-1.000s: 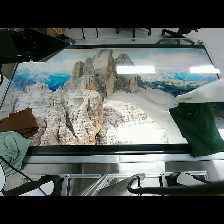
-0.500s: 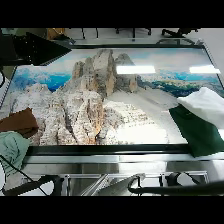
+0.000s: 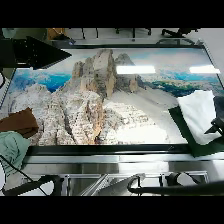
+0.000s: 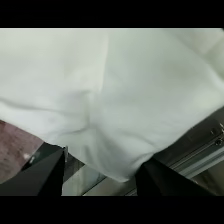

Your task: Fold the shirts.

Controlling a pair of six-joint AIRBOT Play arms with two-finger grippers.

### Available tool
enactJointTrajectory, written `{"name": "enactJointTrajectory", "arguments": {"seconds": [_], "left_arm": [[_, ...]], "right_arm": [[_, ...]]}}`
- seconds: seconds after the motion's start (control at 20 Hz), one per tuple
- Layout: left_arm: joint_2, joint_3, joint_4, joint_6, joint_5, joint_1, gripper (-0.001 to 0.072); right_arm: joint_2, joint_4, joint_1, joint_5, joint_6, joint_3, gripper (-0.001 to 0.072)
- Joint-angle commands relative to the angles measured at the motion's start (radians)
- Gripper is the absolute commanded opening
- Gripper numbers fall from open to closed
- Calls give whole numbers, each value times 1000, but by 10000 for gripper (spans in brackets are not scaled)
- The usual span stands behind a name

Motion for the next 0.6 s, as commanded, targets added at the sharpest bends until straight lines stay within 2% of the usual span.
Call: {"name": "enactJointTrajectory", "arguments": {"seconds": [0.0, 0.15, 0.35, 0.45, 0.5, 0.55], "left_arm": [[-1, 0, 0, 2, -6, 0, 20], [-1, 0, 0, 2, 4, 0, 20], [-1, 0, 0, 2, 21, 0, 20], [-1, 0, 0, 2, 18, 0, 20], [0, 0, 0, 2, 16, 0, 20], [0, 0, 0, 2, 17, 0, 20]], "right_arm": [[-19, -24, 0, 0, -10, 14, 470], [-19, 7, 4, 31, -10, 164, 471], [3, 174, 4, 55, -6, 351, 470], [35, 295, 4, 35, -7, 376, 456], [50, 374, 6, 25, -9, 375, 405], [60, 455, 18, 21, -36, 375, 204]]}}
